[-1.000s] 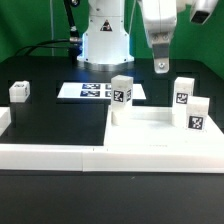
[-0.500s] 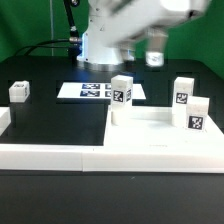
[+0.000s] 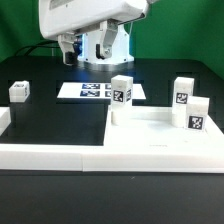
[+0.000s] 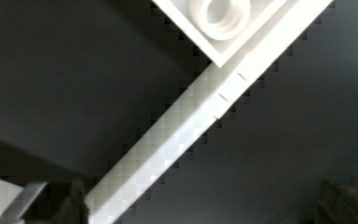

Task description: Assemble square table

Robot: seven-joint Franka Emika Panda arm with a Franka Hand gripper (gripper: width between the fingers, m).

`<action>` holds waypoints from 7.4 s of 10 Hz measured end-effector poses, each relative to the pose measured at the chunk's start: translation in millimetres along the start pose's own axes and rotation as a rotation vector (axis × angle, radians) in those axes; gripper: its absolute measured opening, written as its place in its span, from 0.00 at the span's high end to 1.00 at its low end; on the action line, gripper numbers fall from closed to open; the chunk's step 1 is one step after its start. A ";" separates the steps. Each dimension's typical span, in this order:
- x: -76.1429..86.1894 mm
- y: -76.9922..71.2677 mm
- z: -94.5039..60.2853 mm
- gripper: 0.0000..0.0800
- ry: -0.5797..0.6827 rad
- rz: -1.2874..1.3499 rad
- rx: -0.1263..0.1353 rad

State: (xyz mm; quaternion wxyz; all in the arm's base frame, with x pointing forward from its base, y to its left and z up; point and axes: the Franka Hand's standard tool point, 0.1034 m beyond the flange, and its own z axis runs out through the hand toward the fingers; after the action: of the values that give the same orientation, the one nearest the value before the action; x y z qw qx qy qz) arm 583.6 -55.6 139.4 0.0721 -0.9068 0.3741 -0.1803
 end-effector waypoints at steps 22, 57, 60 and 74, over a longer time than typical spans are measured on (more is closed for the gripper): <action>15.9 221.4 26.2 0.19 -0.269 -0.919 -0.154; -54.9 250.0 -11.9 0.64 -1.306 -0.671 -0.388; -52.3 243.7 -43.0 0.64 -1.241 -0.710 -0.332; 9.3 91.5 -53.2 0.64 -0.103 -0.858 -0.092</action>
Offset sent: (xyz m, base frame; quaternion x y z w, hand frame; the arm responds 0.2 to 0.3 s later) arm -0.0945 -0.0547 -0.0481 0.1718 -0.1585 0.0108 0.9722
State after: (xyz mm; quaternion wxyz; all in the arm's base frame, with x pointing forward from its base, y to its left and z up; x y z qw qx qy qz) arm 509.7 -126.8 166.8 -0.0313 -0.9903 -0.0331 -0.1314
